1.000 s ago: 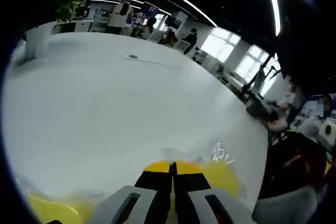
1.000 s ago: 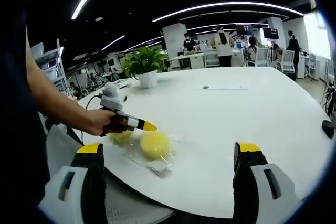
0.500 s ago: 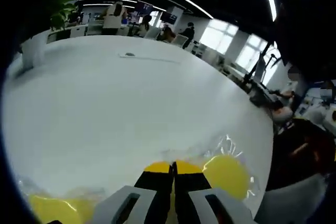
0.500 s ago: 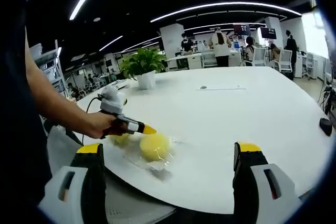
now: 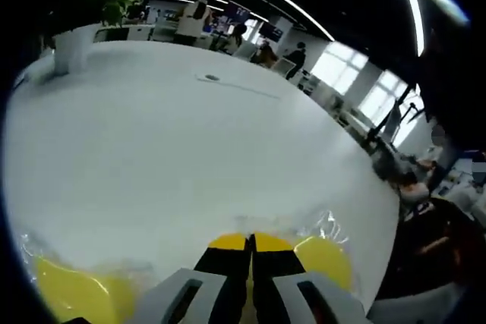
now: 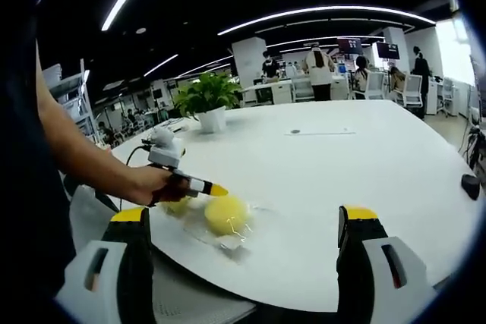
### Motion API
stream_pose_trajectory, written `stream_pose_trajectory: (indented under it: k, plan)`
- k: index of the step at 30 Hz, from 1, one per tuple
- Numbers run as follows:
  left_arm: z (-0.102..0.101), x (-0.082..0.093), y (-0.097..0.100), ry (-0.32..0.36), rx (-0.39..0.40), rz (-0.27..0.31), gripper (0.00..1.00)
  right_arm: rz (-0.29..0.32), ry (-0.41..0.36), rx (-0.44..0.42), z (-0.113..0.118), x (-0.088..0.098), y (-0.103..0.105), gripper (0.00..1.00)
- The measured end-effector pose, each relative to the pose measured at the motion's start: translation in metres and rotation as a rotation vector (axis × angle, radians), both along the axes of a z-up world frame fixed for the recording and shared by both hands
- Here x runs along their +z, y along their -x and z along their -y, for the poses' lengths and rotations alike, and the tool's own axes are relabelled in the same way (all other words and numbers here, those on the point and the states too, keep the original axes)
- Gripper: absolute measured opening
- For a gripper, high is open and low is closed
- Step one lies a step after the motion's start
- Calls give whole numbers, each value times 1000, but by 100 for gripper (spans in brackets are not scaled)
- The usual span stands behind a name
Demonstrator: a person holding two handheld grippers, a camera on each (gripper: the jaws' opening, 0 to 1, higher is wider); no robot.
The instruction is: Compare the silicone blocks by pressing each to a similar depth, holding the contact briefly, and releasing to observe deformation and rebound differences across the visible hardness samples.
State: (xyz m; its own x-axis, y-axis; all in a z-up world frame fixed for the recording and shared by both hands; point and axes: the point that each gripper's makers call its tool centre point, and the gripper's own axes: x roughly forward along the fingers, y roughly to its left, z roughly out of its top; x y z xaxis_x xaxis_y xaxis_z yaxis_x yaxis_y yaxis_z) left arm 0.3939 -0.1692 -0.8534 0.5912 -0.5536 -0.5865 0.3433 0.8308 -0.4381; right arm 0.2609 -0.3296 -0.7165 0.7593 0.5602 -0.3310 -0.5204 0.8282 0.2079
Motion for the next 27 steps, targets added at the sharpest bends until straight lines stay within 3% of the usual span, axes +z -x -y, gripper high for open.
stream_pose_trajectory:
  k: [1,3,6,9,10,11,13,15,17,20,23,27]
  plan:
    - [0,0,-1,-10,-19,9,1,2,-1,1,0,0,0,96]
    - [-2,6,-2,1,-37,27,17,-1,-4,2,0,-1,1,96]
    - [-9,28,-13,-21,-48,157,43,-6,-5,4,-1,-2,1,96]
    - [-11,46,-13,-1,-83,202,61,-11,-8,8,-2,-5,-3,96]
    - [-19,58,-23,-27,-52,278,71,-10,-8,10,-2,-5,-4,96]
    - [-19,65,-24,-12,-72,301,82,0,-7,14,-3,-3,-6,96]
    - [-23,74,-23,20,-94,303,89,4,-12,14,-3,-2,-11,96]
    - [-34,84,-27,-7,-109,347,99,12,-15,12,-4,1,-15,96]
    - [-41,89,-25,6,-119,339,100,13,-16,15,-4,1,-18,96]
    - [-56,106,-25,-5,-132,378,100,10,-13,21,-6,1,-23,96]
    - [-64,118,-15,47,-181,361,100,-17,-6,20,-7,-1,-27,96]
    - [-82,130,0,20,-230,405,100,-18,4,20,-8,-2,-31,96]
